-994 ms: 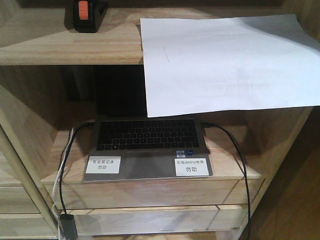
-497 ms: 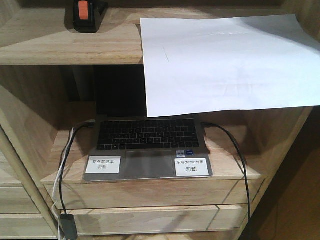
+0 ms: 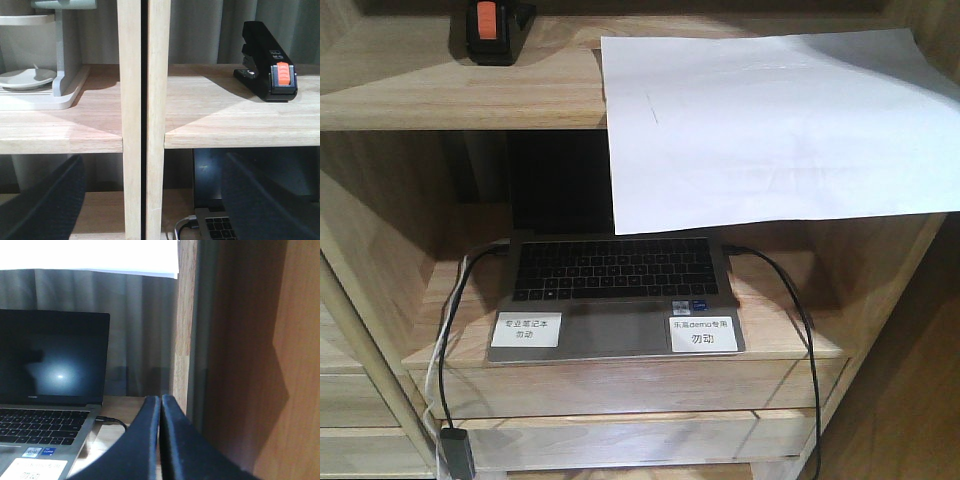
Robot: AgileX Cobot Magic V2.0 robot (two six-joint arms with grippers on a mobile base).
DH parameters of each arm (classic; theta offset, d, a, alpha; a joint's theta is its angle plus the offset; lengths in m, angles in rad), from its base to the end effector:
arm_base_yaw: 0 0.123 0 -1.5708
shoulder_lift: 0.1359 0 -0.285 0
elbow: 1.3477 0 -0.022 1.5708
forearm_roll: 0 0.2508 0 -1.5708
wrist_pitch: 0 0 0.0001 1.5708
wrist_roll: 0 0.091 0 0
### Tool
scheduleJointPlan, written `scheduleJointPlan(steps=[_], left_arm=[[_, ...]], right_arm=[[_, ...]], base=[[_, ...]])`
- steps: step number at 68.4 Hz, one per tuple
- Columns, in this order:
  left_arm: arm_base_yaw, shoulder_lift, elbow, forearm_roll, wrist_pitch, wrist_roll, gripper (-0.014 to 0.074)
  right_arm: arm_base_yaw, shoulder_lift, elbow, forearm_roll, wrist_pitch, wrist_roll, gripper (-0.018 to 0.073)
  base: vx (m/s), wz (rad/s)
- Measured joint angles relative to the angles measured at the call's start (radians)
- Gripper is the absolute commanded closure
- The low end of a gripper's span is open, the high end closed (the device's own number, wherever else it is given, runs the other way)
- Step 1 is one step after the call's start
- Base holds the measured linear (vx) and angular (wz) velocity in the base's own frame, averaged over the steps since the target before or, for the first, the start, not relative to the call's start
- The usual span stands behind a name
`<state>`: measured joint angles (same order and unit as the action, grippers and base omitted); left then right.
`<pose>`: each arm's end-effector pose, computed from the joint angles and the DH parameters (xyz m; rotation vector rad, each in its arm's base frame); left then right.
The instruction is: Grab stapler and paper to desk for stapling
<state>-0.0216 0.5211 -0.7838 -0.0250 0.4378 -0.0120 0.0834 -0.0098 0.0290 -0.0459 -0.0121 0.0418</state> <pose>0.0930 -0.0030 0.3956 -0.0028 1.6588 -0.0515 0.0565 0.0048 0.2050 -0.0657 1.4896 0.0644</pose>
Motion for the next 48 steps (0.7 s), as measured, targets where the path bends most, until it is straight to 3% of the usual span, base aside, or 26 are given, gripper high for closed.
scheduleJointPlan(steps=[7, 28, 48], left_arm=[[-0.037, 0.006, 0.0, 0.0, 0.0, 0.0, 0.0052], [-0.265, 0.119, -0.109, -0.001, 0.0, 0.018, 0.0052], [-0.378, 0.391, -0.314, -0.001, 0.0, 0.018, 0.0052]], right_arm=[[0.0, 0.0, 0.0, 0.0, 0.0, 0.0, 0.0569], [0.0, 0.0, 0.0, 0.0, 0.0, 0.0, 0.0569], [0.0, 0.0, 0.0, 0.0, 0.0, 0.0, 0.0569]], base=[[0.0, 0.0], [0.0, 0.0], [0.0, 0.0]])
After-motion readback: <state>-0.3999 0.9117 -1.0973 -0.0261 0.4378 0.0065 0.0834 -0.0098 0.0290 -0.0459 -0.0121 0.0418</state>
